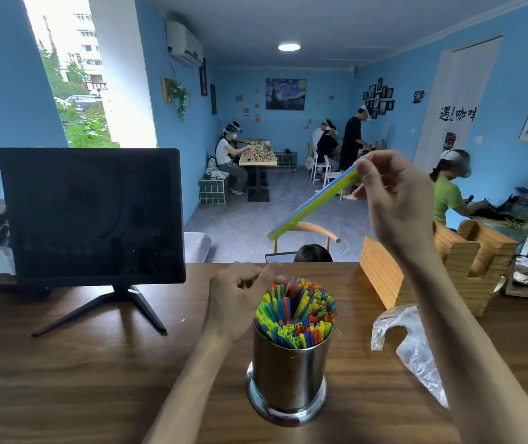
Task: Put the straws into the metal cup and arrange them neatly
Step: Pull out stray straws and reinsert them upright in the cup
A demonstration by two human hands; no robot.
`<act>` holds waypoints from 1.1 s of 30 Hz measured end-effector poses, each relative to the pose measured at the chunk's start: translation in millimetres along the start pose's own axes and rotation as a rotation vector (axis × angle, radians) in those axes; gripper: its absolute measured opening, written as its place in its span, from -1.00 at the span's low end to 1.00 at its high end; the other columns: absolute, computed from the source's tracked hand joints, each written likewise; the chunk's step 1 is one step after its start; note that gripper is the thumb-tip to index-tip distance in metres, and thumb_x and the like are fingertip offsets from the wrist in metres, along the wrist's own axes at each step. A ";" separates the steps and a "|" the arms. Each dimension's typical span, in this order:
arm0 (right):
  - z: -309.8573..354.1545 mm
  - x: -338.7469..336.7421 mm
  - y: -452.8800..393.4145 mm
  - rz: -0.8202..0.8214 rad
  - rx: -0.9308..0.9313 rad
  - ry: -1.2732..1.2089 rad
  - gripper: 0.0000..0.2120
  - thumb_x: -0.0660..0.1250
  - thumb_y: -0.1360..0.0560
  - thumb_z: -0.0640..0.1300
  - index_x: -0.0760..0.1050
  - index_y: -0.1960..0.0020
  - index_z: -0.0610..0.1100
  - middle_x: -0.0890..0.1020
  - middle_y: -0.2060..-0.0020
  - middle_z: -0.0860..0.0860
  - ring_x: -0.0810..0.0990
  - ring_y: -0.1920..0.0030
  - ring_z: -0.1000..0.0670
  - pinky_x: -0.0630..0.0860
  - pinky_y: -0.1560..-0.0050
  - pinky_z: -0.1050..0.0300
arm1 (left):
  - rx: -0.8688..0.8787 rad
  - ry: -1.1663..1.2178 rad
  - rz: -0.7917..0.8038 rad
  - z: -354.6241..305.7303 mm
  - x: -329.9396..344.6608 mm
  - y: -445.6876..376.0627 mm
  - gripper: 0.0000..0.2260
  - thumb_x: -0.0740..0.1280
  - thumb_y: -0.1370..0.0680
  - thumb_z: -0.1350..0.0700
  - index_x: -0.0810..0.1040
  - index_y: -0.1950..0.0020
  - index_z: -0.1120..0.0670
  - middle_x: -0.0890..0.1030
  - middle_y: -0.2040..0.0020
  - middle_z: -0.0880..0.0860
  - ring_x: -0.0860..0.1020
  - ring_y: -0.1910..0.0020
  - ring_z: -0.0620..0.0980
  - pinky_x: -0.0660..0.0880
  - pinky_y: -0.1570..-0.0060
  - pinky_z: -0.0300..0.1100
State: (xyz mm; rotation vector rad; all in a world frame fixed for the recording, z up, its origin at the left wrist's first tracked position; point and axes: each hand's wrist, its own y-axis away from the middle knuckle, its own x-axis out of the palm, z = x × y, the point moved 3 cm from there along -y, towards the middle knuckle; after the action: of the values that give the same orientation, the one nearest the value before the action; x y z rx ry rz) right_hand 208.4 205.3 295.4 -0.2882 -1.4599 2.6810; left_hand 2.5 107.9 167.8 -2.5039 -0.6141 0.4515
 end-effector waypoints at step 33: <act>-11.9 59.6 82.1 0.601 0.245 -0.165 -0.84 0.48 -0.53 -0.12 0.69 -0.09 -0.12 0.74 0.11 0.04 0.72 0.09 0.05 0.66 -0.03 0.01 | -0.097 0.297 -0.049 -56.8 -19.4 -50.4 -0.92 0.47 -0.55 0.15 0.72 0.04 0.15 0.73 0.22 0.07 0.71 0.23 -0.01 0.67 0.25 -0.13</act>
State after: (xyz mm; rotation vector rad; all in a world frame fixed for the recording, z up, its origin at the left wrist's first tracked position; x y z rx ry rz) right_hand 154.3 179.6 212.6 -0.5795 -1.2041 3.3920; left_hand -6.4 113.7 245.4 -2.5717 -0.5891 0.0287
